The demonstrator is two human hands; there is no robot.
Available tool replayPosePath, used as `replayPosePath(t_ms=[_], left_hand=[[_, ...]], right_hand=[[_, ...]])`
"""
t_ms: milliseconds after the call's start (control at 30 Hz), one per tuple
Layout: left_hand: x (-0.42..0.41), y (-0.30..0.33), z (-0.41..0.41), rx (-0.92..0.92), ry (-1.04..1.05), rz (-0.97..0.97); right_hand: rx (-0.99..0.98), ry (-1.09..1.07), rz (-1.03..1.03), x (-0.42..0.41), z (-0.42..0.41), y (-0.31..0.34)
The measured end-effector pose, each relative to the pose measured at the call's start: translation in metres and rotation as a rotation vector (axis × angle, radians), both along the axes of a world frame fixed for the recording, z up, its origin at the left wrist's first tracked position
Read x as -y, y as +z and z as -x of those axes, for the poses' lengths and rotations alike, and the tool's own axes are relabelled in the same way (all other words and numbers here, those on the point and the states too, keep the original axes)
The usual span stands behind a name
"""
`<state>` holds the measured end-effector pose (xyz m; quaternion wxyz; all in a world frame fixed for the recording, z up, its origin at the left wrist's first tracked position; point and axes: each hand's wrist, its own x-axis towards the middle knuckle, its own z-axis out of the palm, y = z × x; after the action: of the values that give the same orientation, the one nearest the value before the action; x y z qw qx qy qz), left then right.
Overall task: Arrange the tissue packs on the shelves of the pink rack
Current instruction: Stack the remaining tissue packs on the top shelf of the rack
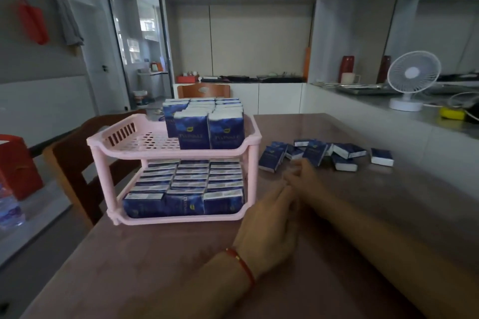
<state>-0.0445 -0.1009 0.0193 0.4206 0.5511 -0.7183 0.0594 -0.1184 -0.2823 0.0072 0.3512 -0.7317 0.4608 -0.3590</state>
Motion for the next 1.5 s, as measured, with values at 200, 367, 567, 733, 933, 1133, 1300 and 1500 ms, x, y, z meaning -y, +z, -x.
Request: replayPosePath(t_ms=[200,367,567,733,933,1133,1300,1500], left_hand=[[0.007,-0.009,-0.009,-0.113,0.014,-0.026],[0.006,-0.01,-0.01,-0.103,-0.045,-0.045],[0.004,-0.011,-0.011,-0.143,-0.045,-0.052],[0.0,-0.016,-0.011,-0.382,-0.037,-0.191],[-0.001,-0.013,-0.009,-0.645,-0.097,-0.328],[0.002,-0.019,-0.01,-0.706,-0.082,-0.331],[0.0,-0.021,-0.013,-0.682,-0.094,-0.307],[-0.002,-0.021,-0.016,-0.655,-0.131,-0.281]], right_hand=[[-0.23,-0.025,0.247,0.043,-0.033,0.01],[-0.258,-0.077,0.27,0.052,-0.049,-0.003],[0.035,0.068,0.131,0.04,-0.024,0.013],[0.306,0.291,-0.181,0.007,0.04,0.05],[0.095,0.692,-0.264,-0.043,0.082,0.053],[-0.114,0.273,0.225,0.008,0.035,0.048],[-0.721,0.062,0.591,0.074,-0.024,0.037],[-0.809,0.114,0.493,0.101,-0.057,0.021]])
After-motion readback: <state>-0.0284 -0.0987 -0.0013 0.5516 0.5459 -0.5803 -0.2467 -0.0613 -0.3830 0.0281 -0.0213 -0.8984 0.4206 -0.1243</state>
